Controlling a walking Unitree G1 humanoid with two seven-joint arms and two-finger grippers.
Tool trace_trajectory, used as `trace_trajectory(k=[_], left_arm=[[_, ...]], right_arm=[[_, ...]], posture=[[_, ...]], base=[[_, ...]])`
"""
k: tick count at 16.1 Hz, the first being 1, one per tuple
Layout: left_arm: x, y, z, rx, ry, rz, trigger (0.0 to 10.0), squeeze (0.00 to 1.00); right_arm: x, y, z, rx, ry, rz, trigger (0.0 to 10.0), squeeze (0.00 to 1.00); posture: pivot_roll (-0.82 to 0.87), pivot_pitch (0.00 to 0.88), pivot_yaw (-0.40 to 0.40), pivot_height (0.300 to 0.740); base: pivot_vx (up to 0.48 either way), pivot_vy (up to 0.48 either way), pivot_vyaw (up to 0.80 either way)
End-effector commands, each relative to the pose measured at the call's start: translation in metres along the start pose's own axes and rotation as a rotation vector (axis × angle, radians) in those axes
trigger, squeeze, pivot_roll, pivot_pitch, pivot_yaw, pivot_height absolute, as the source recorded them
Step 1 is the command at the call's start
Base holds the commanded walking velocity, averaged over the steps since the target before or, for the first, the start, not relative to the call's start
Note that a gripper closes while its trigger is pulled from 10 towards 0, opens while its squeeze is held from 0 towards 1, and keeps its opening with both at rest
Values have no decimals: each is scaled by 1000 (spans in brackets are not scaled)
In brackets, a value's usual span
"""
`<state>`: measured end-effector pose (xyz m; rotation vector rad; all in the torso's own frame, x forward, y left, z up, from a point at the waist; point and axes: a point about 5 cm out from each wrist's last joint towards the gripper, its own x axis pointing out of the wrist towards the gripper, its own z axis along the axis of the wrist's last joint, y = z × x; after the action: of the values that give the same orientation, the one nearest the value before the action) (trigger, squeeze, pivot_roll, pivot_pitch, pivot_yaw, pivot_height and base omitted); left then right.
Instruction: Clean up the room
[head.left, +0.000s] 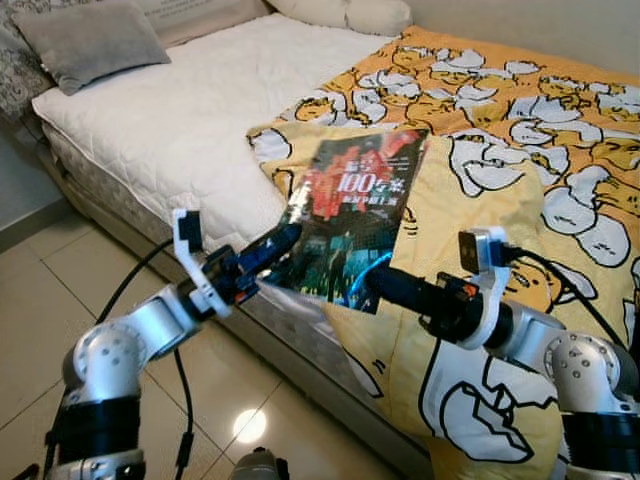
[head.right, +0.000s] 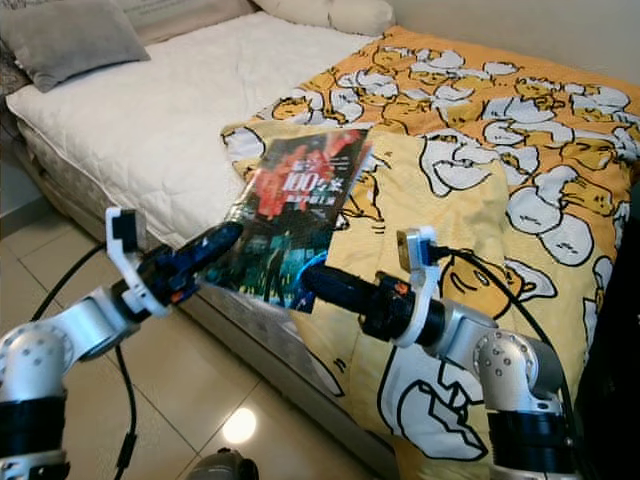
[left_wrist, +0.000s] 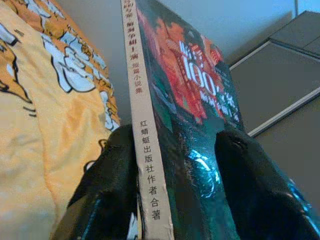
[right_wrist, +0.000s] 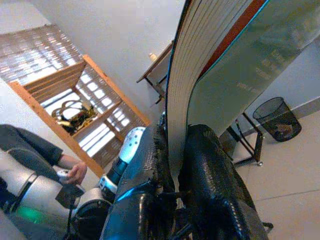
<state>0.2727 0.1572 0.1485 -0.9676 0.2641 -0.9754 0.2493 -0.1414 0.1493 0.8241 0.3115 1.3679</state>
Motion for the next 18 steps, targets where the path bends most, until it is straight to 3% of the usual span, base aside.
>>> trace_trajectory(k=[1, 11, 16, 17, 18], left_arm=[[6, -11, 0, 19, 27, -65, 0, 0], [-4, -25, -2, 85, 52, -34, 0, 0], [-8, -24, -2, 132, 52, 24, 0, 0], [-9, -24, -2, 135, 41, 35, 0, 0], [-12, -26, -1, 154, 23, 59, 0, 0]], right_arm=[[8, 5, 0, -18, 36, 49, 0, 0], [8, 2, -3, -61, 27, 29, 0, 0], [4, 3, -9, -62, 18, 5, 0, 0], [4, 2, -11, -68, 20, -8, 1647, 0], [2, 1, -14, -75, 22, -43, 10000, 12]], posture=[[11, 0, 67, 740], [15, 0, 100, 740], [20, 0, 90, 740], [13, 0, 93, 740], [9, 0, 94, 740]], base=[[0, 0, 0], [0, 0, 0], [0, 0, 0], [0, 0, 0], [0, 0, 0]])
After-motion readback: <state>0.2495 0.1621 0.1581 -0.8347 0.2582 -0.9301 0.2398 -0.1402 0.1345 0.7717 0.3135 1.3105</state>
